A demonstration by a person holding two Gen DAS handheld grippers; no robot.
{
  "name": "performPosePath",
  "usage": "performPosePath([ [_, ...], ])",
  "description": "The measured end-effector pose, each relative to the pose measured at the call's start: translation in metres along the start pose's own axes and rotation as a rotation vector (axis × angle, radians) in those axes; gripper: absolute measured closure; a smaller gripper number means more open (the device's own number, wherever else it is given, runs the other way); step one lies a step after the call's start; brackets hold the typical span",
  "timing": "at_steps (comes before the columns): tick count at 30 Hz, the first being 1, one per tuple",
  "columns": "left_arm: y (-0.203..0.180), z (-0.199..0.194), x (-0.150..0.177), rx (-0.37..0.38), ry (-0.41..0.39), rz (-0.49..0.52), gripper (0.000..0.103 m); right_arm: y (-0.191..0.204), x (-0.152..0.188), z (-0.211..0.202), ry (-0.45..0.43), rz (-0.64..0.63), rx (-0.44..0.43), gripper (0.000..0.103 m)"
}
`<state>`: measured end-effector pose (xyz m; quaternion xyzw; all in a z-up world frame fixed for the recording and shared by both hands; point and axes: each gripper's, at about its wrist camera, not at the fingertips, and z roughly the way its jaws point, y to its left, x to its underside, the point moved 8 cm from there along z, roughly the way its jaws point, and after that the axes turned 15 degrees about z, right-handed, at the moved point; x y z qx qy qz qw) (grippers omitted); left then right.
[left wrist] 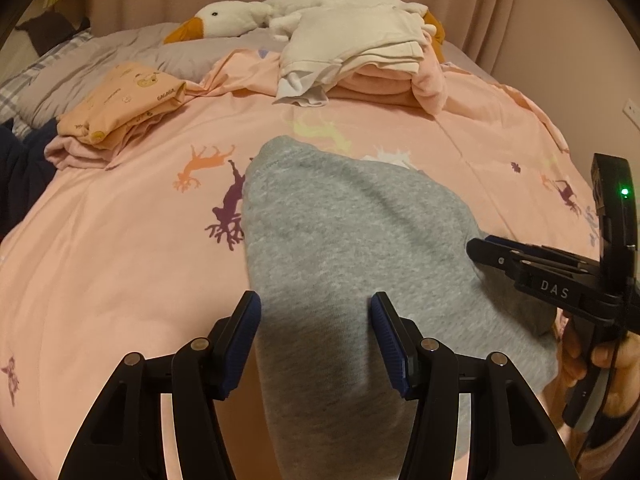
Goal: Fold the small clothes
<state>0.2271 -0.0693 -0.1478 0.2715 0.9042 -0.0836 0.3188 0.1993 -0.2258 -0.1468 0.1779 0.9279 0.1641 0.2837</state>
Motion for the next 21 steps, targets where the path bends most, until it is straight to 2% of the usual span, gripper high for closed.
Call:
performPosePath([
  [10,0.002,-0.003,0.004,0.014,0.0,-0.036,0.048,-0.009,0.002,0.004,0.038,0.085,-0.039,0.067],
  [13,0.001,-0.007,0.006,0.009,-0.004,-0.038,0.048,-0.008,0.003,-0.006,0.018,0.088,-0.035,0.065],
  [21,-0.007,-0.026,0.013,-0.027,-0.028,-0.011,0.048,0.002,0.011,-0.045,-0.074,-0.009,-0.035,0.063],
])
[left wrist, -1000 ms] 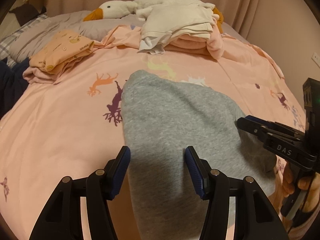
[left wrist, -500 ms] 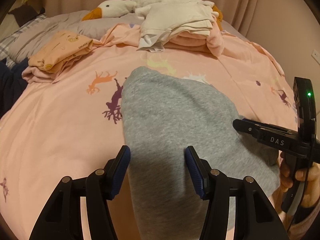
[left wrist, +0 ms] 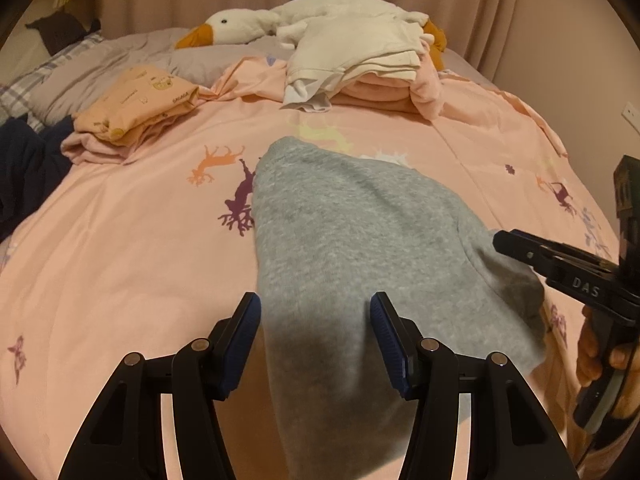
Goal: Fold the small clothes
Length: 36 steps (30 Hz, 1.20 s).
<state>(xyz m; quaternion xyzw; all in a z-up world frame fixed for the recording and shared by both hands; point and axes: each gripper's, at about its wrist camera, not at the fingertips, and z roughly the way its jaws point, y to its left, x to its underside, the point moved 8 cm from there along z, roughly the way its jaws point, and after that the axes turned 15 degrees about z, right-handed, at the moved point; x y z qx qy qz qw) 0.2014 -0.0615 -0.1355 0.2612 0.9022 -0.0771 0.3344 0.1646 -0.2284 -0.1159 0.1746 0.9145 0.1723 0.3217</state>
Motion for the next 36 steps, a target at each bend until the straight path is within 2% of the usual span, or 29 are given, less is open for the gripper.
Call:
performPosePath([
  [5,-0.007,-0.006,0.011,0.011,0.003,0.005,0.048,0.01,0.008,-0.019,-0.018,-0.046,-0.049,0.063],
  [12,-0.014,0.0,0.029,0.011,0.035,0.017,0.048,0.006,0.031,-0.01,0.027,-0.087,-0.01,0.065],
  [19,-0.014,0.001,0.035,0.01,0.042,0.013,0.046,-0.005,0.036,-0.001,0.049,-0.046,-0.004,0.065],
  [25,-0.012,-0.001,0.043,0.048,0.051,-0.033,0.046,-0.012,0.037,-0.004,0.048,0.0,-0.006,0.065],
  [36,-0.02,-0.016,0.055,0.055,0.058,-0.035,0.046,-0.003,0.04,-0.033,0.013,-0.001,-0.032,0.061],
])
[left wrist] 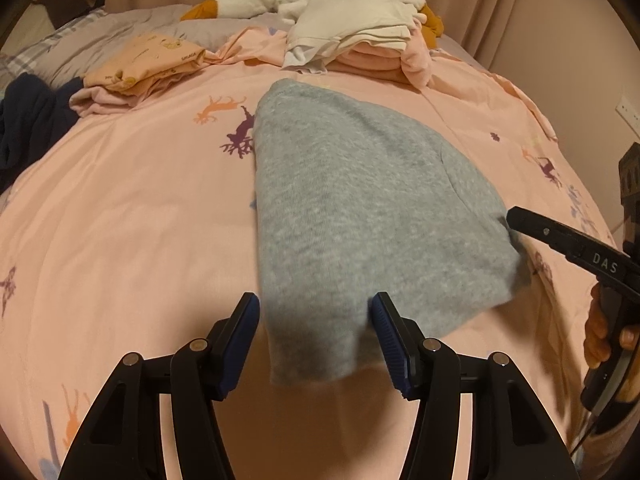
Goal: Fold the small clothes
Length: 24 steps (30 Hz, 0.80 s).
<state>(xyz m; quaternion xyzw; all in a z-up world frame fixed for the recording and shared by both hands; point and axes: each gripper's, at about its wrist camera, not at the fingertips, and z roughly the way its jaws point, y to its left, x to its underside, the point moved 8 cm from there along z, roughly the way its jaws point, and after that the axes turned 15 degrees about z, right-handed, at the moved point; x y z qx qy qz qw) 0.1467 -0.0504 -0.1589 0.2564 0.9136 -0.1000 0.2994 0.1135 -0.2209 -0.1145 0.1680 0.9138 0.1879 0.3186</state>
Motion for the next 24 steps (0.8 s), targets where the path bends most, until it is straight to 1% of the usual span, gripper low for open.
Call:
performPosePath([
  [4,-0.002,0.003,0.004,-0.001,0.014,0.0,0.046,0.001,0.01,-0.005,0.005,-0.02,-0.01,0.058],
  [7,-0.001,0.011,0.009,0.006,0.039,-0.015,0.046,-0.004,0.015,0.001,0.023,-0.018,0.01,0.057],
  [9,0.0,0.014,0.01,0.012,0.04,-0.023,0.046,-0.01,0.019,0.007,0.037,-0.001,0.022,0.056],
  [12,0.001,0.018,0.011,0.025,0.044,-0.033,0.046,-0.016,0.021,0.015,0.048,0.011,0.035,0.056],
  [16,0.002,0.019,0.012,0.053,0.033,-0.045,0.046,-0.016,0.023,0.016,0.046,0.006,0.017,0.064],
  [24,0.007,0.022,0.015,0.068,0.031,-0.064,0.046,-0.023,0.023,0.017,0.055,0.045,-0.013,0.069],
])
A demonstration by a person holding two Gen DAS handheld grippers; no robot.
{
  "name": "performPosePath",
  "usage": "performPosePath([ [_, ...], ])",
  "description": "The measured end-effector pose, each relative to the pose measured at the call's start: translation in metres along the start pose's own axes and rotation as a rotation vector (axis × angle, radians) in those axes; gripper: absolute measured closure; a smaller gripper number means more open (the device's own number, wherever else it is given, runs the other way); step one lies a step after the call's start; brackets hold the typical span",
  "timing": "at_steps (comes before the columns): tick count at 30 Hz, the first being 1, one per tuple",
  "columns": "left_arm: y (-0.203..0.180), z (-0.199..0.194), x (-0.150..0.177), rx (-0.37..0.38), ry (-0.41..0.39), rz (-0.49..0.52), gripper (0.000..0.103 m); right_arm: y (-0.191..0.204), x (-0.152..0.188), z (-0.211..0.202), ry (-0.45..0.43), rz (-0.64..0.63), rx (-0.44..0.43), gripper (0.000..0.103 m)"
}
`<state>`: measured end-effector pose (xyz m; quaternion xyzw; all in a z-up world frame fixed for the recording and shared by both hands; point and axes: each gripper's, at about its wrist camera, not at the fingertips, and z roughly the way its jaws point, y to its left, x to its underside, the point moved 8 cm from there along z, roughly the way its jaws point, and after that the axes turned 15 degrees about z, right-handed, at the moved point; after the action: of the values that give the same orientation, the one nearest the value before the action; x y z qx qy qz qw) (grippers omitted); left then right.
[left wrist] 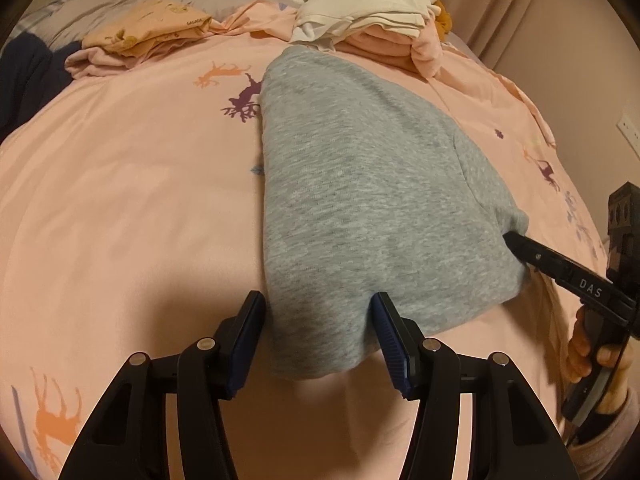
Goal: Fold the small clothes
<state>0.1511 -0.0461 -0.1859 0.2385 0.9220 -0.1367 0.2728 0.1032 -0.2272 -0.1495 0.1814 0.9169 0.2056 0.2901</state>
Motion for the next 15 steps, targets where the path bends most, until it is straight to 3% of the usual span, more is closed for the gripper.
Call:
performPosePath([
  [15,0.005,-0.012,0.01,-0.045,0.007,-0.012,0.046,-0.004,0.003,-0.01,0.003,0.047,-0.004,0.065],
])
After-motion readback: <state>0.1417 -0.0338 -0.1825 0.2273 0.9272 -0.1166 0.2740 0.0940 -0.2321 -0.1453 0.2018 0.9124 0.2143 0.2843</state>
